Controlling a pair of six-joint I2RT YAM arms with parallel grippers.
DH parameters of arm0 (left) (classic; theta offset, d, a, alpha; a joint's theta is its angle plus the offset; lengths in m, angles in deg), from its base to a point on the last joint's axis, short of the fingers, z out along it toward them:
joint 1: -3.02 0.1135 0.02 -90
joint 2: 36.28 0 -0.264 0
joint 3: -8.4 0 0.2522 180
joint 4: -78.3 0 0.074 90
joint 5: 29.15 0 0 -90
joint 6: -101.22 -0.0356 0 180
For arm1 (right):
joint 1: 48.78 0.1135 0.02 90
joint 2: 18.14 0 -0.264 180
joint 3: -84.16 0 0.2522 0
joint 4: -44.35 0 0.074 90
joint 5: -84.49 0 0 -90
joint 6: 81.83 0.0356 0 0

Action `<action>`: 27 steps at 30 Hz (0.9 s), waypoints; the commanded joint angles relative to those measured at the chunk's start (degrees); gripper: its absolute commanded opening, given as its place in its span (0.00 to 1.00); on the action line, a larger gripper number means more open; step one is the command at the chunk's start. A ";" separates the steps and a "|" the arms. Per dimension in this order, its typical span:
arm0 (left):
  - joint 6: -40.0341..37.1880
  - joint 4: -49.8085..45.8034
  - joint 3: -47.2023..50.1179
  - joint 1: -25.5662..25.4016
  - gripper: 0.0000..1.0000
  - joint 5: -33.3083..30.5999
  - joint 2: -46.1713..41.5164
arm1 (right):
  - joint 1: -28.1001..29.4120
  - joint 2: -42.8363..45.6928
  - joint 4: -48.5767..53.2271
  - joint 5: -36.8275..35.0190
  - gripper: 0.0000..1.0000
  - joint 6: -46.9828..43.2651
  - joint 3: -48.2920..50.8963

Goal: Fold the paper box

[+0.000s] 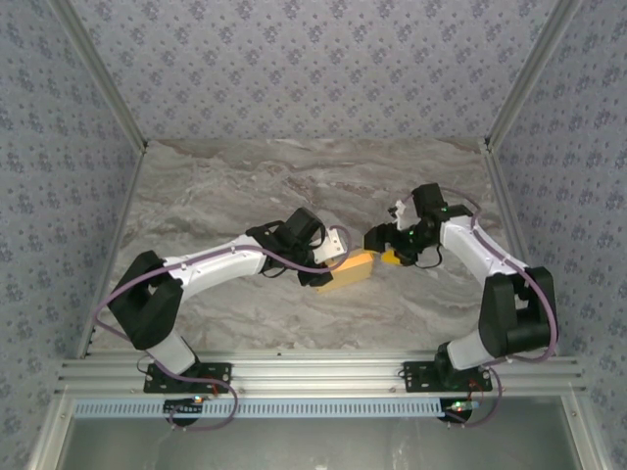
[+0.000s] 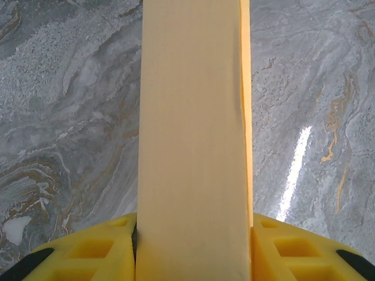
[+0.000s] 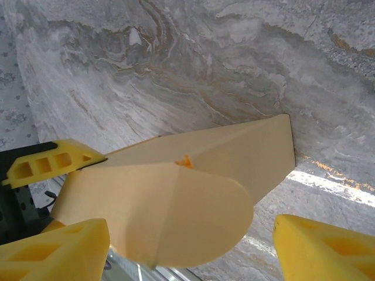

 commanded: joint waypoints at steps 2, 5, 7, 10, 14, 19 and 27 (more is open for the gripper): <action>-1.99 -1.90 -1.37 -0.56 0.41 1.05 1.00 | 0.66 -2.05 1.39 -0.60 0.73 -4.09 -2.48; -2.62 -1.97 -1.25 -1.08 0.41 0.47 1.26 | 0.94 -3.03 1.58 -3.87 0.71 -5.86 -3.39; -2.54 -1.86 -1.17 -1.27 0.41 0.43 1.37 | 1.28 -4.12 1.65 -2.33 0.70 -6.20 -4.10; -2.48 -1.78 -1.28 -1.26 0.41 -0.23 1.48 | 2.43 -4.63 1.53 0.59 0.68 -4.78 -4.73; -2.30 -1.71 -1.43 -1.26 0.40 -1.41 1.48 | 2.65 -3.44 1.06 3.31 0.66 -1.17 -4.17; -2.10 -1.68 -1.63 -1.26 0.37 -2.39 1.64 | 2.66 -1.26 2.48 3.32 0.64 0.89 -3.92; -2.95 -2.58 -2.03 -1.69 0.37 -2.90 1.90 | 2.98 0.90 7.88 -1.99 0.65 -1.77 -5.85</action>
